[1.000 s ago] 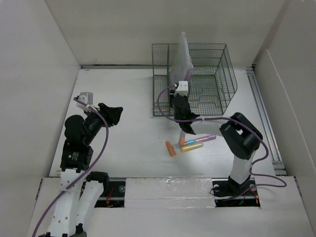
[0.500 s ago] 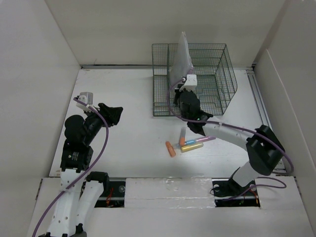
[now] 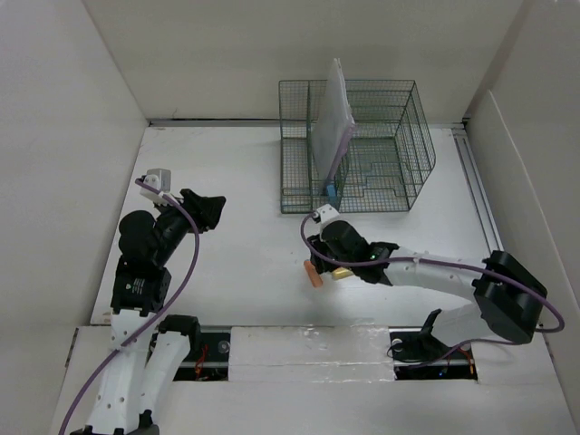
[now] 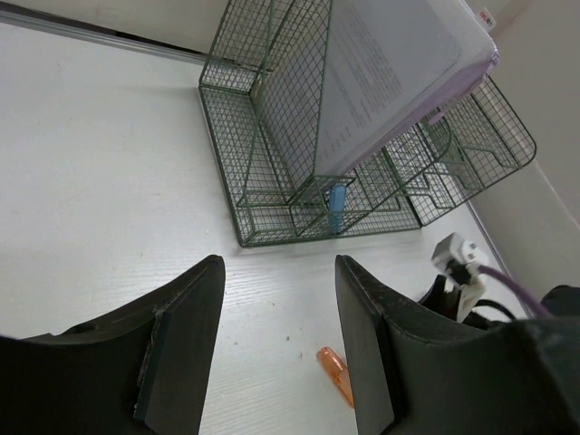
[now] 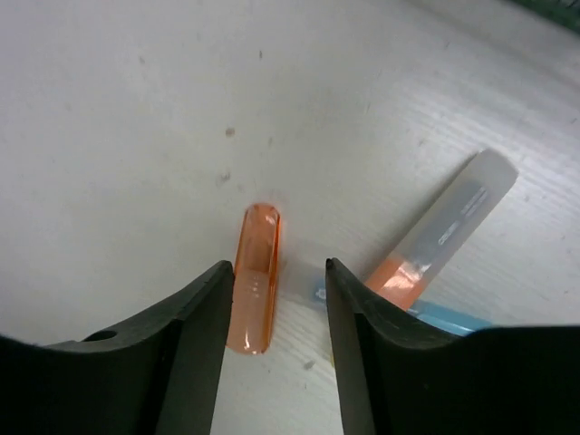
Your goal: Organize the desk
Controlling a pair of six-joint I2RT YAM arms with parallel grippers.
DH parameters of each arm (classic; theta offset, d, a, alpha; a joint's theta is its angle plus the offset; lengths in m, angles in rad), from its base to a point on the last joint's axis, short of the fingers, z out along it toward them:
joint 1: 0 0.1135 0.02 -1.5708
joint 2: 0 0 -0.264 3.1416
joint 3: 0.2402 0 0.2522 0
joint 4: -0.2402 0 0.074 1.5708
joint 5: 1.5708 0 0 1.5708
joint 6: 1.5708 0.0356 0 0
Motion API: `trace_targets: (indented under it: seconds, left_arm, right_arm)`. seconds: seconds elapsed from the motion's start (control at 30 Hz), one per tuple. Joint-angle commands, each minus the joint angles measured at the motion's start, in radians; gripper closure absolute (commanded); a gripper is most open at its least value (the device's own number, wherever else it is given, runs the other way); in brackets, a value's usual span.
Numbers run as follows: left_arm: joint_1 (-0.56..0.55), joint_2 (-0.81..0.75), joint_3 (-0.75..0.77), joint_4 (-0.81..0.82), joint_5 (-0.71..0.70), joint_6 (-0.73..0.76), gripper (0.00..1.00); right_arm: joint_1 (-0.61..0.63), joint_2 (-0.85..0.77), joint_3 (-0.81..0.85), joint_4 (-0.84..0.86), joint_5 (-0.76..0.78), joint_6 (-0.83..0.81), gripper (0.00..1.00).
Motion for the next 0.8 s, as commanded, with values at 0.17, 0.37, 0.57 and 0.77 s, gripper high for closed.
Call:
trace_targets:
  seconds: [0.17, 0.37, 0.57, 0.77]
  left_arm:
    - [0.004, 0.003, 0.0, 0.046, 0.016, 0.008, 0.52]
    - [0.004, -0.002, 0.0, 0.041, 0.012, 0.008, 0.52]
    - [0.004, 0.001, 0.001, 0.043, 0.015, 0.008, 0.52]
    - [0.004, 0.003, 0.001, 0.043, 0.016, 0.008, 0.52]
  right_arm:
    - [0.019, 0.156, 0.058, -0.01, -0.075, 0.001, 0.45]
    - [0.019, 0.214, 0.093, -0.005, -0.075, -0.01, 0.48]
    - [0.028, 0.256, 0.102, 0.0, -0.077, -0.003, 0.49]
    - [0.039, 0.287, 0.133, -0.02, -0.08, -0.003, 0.49]
